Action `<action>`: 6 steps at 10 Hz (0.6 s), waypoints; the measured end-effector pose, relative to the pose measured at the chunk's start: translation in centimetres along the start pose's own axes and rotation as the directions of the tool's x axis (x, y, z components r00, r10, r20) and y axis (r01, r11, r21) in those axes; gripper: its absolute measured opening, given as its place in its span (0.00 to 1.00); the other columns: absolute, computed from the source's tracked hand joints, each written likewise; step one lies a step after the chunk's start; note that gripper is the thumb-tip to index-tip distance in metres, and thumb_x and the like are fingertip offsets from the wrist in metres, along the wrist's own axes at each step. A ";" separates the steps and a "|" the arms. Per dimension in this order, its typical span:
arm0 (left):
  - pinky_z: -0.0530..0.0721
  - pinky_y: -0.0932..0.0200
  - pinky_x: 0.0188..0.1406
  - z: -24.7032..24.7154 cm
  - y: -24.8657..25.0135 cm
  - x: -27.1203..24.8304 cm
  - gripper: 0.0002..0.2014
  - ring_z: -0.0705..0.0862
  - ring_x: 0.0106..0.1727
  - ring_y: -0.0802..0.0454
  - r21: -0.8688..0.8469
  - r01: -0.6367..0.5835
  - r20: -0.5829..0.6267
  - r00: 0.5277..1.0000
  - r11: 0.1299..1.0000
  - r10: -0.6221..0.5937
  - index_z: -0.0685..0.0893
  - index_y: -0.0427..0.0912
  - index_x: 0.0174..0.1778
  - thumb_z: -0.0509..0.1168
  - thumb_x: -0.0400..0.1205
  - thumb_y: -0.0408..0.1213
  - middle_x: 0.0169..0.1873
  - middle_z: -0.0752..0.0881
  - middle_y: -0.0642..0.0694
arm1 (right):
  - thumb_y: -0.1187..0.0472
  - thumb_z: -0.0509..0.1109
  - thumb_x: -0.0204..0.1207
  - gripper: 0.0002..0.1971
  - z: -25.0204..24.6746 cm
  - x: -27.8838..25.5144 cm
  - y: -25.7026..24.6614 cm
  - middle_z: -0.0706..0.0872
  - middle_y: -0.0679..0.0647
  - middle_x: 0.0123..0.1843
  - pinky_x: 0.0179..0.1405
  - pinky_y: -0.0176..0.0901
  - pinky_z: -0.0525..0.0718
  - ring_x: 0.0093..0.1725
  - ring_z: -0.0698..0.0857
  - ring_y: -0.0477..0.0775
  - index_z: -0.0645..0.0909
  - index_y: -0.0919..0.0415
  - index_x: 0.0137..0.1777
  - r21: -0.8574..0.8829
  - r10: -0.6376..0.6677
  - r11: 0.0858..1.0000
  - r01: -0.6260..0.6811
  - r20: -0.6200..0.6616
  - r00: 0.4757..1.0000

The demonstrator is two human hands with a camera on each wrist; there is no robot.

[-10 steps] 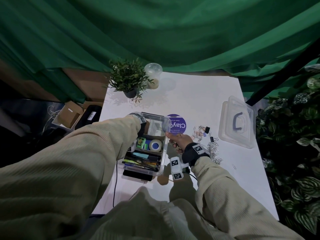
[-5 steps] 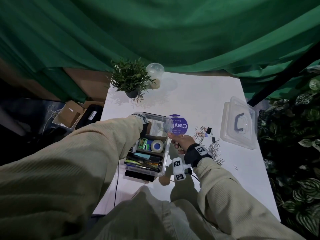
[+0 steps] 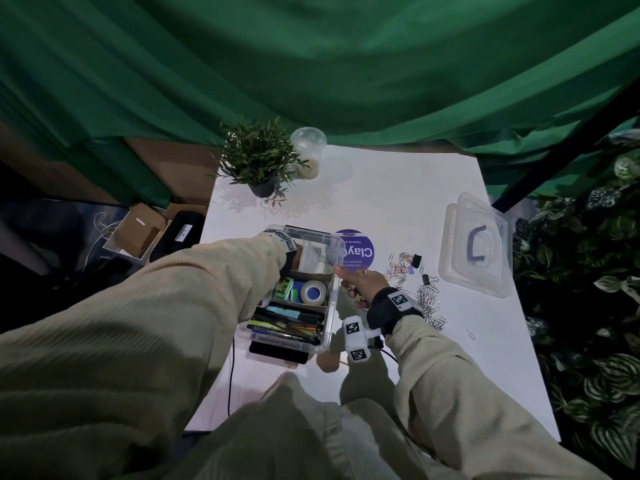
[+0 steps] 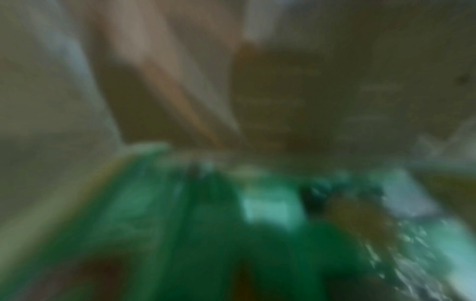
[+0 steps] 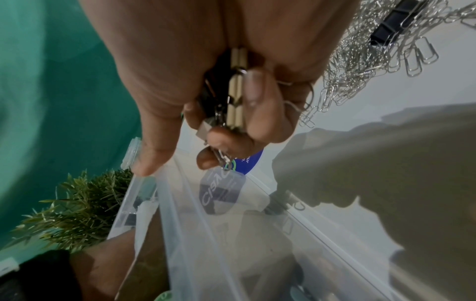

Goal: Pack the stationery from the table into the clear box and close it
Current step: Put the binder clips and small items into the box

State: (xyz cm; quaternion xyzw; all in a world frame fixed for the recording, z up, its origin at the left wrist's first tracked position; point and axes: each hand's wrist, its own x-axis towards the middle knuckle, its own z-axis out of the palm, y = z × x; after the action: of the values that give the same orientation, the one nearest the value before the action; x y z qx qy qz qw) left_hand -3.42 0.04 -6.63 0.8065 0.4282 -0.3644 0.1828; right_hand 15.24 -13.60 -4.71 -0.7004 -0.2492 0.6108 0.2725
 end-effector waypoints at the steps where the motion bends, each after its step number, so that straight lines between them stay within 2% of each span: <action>1: 0.81 0.52 0.62 2.1 -1.2 4.6 0.15 0.85 0.53 0.50 0.080 -0.004 -0.022 1.000 0.997 0.005 0.84 0.57 0.53 0.66 0.75 0.59 0.57 0.86 0.54 | 0.35 0.80 0.61 0.25 0.1 0.0 0.2 0.82 0.53 0.33 0.26 0.38 0.72 0.28 0.74 0.47 0.73 0.53 0.34 -0.006 0.000 1.000 0.000 0.002 1.000; 2: 0.73 0.55 0.69 -1.2 1.0 -0.7 0.19 0.79 0.57 0.52 0.057 0.101 0.003 0.995 0.993 -0.101 0.82 0.52 0.64 0.59 0.83 0.57 0.67 0.81 0.50 | 0.36 0.79 0.62 0.24 0.1 -0.1 0.1 0.81 0.51 0.31 0.25 0.38 0.72 0.27 0.73 0.46 0.74 0.54 0.36 -0.009 -0.005 1.000 0.005 -0.001 1.000; 3: 0.67 0.54 0.77 -0.9 0.5 -1.4 0.24 0.73 0.73 0.49 0.138 0.067 0.014 0.997 0.988 -0.070 0.73 0.48 0.74 0.65 0.82 0.47 0.73 0.72 0.51 | 0.36 0.79 0.63 0.24 0.1 -0.2 0.0 0.80 0.52 0.31 0.26 0.38 0.73 0.28 0.73 0.47 0.76 0.55 0.39 -0.036 -0.006 0.999 0.006 0.002 1.000; 4: 0.70 0.51 0.76 -0.3 -0.6 -0.9 0.43 0.73 0.75 0.49 0.150 0.035 0.006 0.999 0.988 -0.036 0.71 0.53 0.77 0.79 0.64 0.50 0.77 0.72 0.49 | 0.36 0.79 0.62 0.26 0.0 -0.1 0.2 0.81 0.53 0.31 0.26 0.39 0.72 0.28 0.74 0.47 0.77 0.57 0.42 -0.038 -0.005 0.999 0.005 0.000 1.000; 5: 0.85 0.47 0.60 -1.0 -0.7 -2.0 0.29 0.85 0.55 0.44 0.026 0.048 -0.085 0.995 0.999 -0.046 0.83 0.49 0.62 0.77 0.62 0.44 0.58 0.86 0.46 | 0.37 0.80 0.62 0.26 0.1 0.0 0.1 0.83 0.51 0.32 0.26 0.38 0.71 0.28 0.74 0.47 0.77 0.57 0.45 -0.023 -0.012 1.000 0.012 0.009 1.000; 6: 0.87 0.54 0.42 -2.0 -0.6 -3.3 0.05 0.86 0.41 0.46 -0.024 0.021 -0.150 0.988 0.999 -0.024 0.86 0.43 0.42 0.70 0.73 0.38 0.40 0.89 0.48 | 0.38 0.81 0.62 0.24 0.0 -0.1 -0.1 0.83 0.53 0.35 0.26 0.37 0.70 0.28 0.74 0.47 0.78 0.56 0.42 -0.020 -0.020 1.000 0.021 0.016 1.000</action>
State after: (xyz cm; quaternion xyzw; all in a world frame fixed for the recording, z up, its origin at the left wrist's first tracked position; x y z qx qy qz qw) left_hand -4.27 -0.27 -2.79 0.8245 0.4540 -0.2999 0.1551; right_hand 15.19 -13.60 -4.64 -0.6957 -0.2647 0.6108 0.2697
